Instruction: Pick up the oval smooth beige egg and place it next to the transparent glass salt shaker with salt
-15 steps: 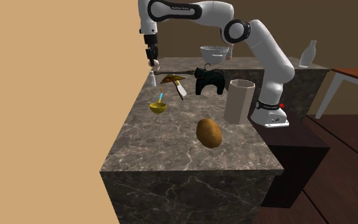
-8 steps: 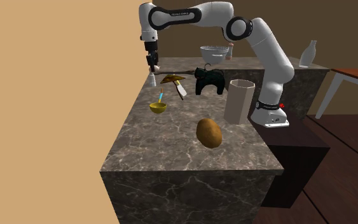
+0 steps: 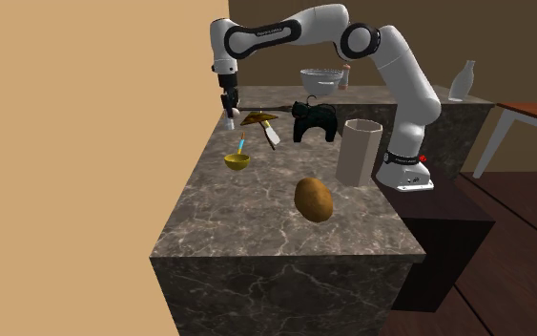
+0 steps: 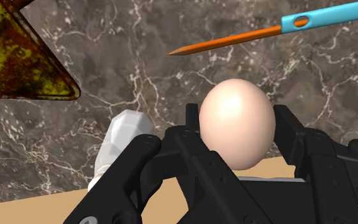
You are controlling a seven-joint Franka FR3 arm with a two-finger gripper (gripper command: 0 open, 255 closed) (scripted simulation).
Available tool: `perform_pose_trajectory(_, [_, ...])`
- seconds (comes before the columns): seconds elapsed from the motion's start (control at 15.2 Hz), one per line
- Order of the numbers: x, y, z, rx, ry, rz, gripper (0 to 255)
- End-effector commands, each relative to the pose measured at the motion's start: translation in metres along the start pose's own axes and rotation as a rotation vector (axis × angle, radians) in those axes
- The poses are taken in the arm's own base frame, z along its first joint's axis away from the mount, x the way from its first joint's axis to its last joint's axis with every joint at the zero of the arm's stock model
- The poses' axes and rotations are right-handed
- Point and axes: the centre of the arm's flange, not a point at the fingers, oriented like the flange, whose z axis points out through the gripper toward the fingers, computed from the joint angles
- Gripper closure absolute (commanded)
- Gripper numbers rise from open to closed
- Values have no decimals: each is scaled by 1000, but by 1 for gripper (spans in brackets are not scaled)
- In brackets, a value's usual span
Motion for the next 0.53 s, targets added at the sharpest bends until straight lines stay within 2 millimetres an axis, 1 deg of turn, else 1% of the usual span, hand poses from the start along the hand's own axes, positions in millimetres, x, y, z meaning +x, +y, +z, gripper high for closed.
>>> perform_pose_trajectory(0.0, [2, 1, 11, 0, 1, 0, 255])
perform_pose_trajectory(0.46, [4, 1, 47, 0, 1, 0, 255])
